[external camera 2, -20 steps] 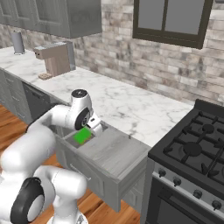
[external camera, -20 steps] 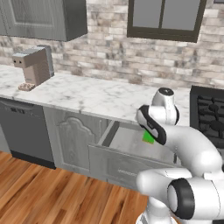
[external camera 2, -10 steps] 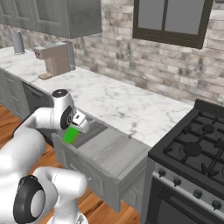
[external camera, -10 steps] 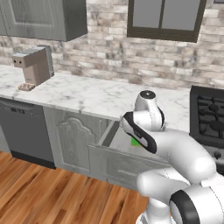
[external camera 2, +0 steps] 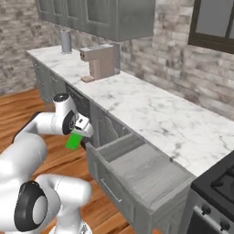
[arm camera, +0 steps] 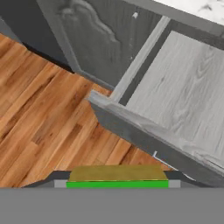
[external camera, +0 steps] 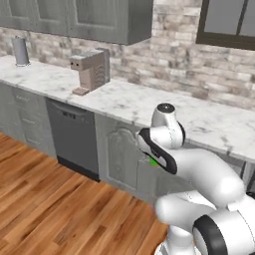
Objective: Restock the sink supplies by placing the sponge and soap dispenser on the counter and next to the sink. Make sure the soap dispenser is upright.
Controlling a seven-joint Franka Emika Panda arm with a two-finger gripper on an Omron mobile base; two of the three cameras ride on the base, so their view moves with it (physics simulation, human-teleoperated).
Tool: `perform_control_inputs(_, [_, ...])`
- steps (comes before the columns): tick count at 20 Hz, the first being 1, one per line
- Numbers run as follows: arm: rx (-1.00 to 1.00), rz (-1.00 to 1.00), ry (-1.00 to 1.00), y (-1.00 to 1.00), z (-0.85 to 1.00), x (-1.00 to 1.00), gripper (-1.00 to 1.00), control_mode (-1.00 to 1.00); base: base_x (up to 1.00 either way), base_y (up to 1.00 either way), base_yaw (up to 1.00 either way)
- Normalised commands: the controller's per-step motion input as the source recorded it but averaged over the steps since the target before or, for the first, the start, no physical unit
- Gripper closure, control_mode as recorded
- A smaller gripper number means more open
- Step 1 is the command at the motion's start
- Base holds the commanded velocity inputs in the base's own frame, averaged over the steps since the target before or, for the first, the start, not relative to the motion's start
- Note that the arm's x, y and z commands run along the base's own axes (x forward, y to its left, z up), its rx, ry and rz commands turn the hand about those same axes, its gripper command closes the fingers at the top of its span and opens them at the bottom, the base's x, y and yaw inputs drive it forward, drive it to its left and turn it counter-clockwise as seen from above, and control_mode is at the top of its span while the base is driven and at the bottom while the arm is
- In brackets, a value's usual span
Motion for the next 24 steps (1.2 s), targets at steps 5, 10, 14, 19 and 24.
perform_control_inputs(5, [0.0,0.0,0.0,0.0,0.0,0.0,1.0,1.0,-0.08,0.24,0.59])
perform_control_inputs(10, [0.0,0.0,0.0,0.0,0.0,0.0,1.0,1.0,-0.26,0.07,0.65])
perform_control_inputs(14, [0.0,0.0,0.0,0.0,0.0,0.0,1.0,1.0,-0.09,0.0,0.7])
perform_control_inputs(19, [0.0,0.0,0.0,0.0,0.0,0.0,1.0,1.0,0.0,0.06,0.73])
perform_control_inputs(24, [0.0,0.0,0.0,0.0,0.0,0.0,1.0,1.0,0.17,-0.03,0.69])
